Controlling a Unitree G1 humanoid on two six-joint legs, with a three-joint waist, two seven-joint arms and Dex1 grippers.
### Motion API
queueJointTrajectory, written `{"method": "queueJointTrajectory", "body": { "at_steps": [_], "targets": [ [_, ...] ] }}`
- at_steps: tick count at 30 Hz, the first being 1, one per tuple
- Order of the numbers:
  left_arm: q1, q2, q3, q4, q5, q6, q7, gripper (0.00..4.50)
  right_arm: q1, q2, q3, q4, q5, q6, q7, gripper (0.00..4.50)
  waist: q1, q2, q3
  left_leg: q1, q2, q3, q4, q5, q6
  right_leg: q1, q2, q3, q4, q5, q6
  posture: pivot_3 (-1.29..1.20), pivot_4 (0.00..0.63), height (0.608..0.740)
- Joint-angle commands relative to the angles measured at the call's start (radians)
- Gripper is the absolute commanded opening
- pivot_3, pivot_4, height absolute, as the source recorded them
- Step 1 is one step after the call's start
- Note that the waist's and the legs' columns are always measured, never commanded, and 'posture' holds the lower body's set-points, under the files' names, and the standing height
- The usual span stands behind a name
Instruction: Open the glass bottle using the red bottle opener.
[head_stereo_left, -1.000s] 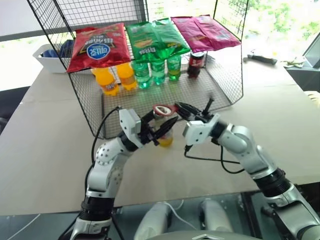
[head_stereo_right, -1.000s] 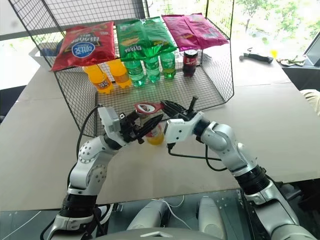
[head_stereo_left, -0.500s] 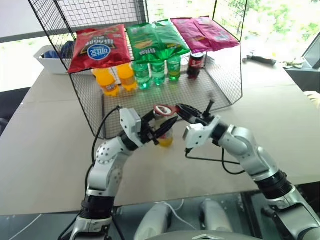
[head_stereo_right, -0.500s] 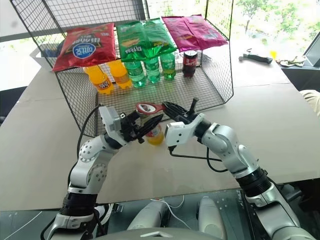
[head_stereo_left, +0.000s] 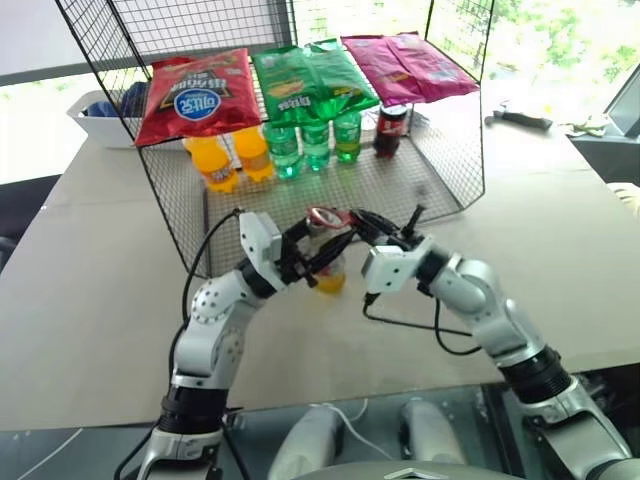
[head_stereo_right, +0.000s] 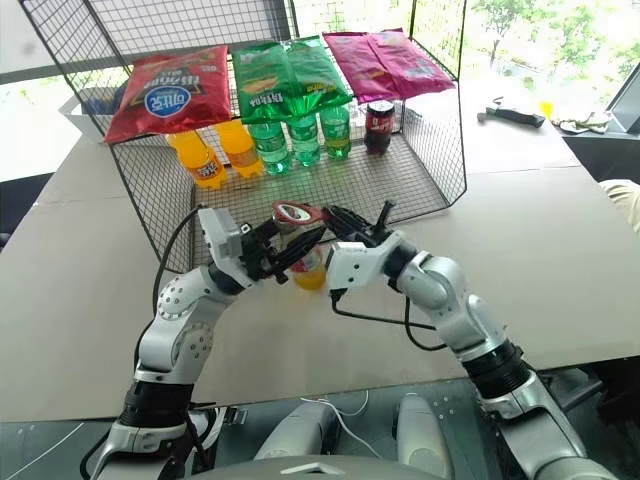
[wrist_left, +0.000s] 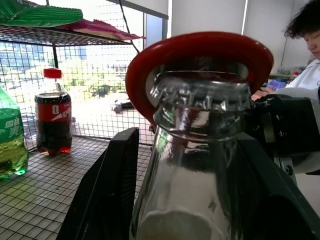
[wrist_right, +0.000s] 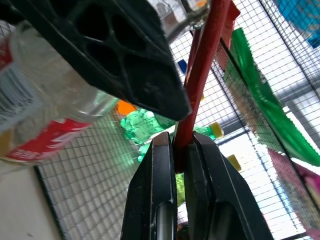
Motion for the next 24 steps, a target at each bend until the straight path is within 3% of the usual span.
{"method": "queueJointTrajectory", "body": {
  "at_steps": [1,11,24],
  "targets": [
    [-0.007,0.001,-0.006,0.013,0.01,0.007,0.005,1.95,0.015,-0.005,0.049,-0.009,0.0,-0.016,0.05,0.0,0.0,0.0,0.0,0.0,0.0,0.0,0.0,0.0,0.0,0.0,0.0,0.0,0.0,0.0,0.0,0.0,0.15,0.74],
    [-0.003,0.003,-0.003,0.014,0.012,0.004,0.005,1.95,-0.043,-0.054,0.054,0.023,-0.073,-0.104,0.012,0.0,0.0,0.0,0.0,0.0,0.0,0.0,0.0,0.0,0.0,0.0,0.0,0.0,0.0,0.0,0.0,0.0,0.15,0.74],
    [-0.007,0.004,-0.003,0.025,0.013,0.001,0.0,1.95,-0.224,-0.125,-0.057,0.061,-0.134,-0.171,-0.103,0.0,0.0,0.0,0.0,-0.001,0.0,0.0,0.0,0.0,0.0,0.0,0.0,0.0,0.0,0.0,0.0,0.0,0.15,0.74]
  ]
}}
